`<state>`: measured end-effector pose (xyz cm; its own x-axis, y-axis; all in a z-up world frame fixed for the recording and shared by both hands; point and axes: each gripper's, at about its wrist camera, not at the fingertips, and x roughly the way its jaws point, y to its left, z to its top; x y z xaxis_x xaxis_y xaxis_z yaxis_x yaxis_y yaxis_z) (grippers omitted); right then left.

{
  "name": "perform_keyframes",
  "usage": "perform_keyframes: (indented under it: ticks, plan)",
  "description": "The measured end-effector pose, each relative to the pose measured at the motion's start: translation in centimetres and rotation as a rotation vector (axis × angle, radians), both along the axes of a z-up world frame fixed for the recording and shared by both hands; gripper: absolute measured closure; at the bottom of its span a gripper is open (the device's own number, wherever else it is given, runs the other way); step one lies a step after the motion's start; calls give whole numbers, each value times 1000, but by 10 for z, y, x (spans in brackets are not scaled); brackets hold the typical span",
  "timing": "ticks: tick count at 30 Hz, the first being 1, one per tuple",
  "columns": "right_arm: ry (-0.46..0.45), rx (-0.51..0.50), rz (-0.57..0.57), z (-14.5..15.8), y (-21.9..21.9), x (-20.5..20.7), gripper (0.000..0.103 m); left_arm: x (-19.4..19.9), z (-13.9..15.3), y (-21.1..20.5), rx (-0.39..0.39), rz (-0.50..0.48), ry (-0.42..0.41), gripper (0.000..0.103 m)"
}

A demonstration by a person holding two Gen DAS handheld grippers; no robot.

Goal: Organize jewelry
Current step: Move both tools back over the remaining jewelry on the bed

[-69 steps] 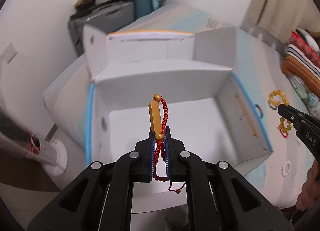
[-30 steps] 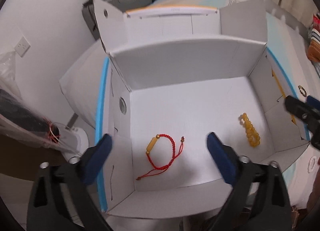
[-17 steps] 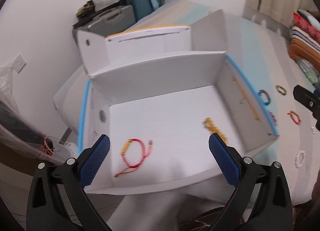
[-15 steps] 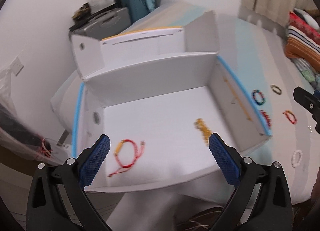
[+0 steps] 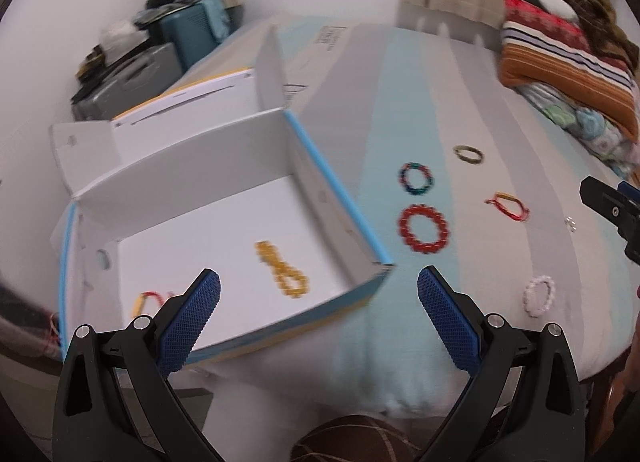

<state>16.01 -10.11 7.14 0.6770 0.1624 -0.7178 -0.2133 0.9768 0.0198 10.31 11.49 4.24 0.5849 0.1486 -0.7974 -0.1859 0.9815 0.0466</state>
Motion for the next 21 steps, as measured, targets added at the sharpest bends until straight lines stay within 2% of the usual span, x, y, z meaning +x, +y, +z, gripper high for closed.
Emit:
perform_keyframes:
  ticks: [11, 18, 21]
  plan:
    - [53, -14, -132, -36, -88, 31, 8, 44, -26, -76, -27, -150, 2, 6]
    - [98, -33, -185, -77, -137, 68, 8, 92, -71, -121, -15, -242, 36, 6]
    - [123, -38, -208, -100, -158, 89, 8, 112, -96, -126, -46, -244, 52, 6]
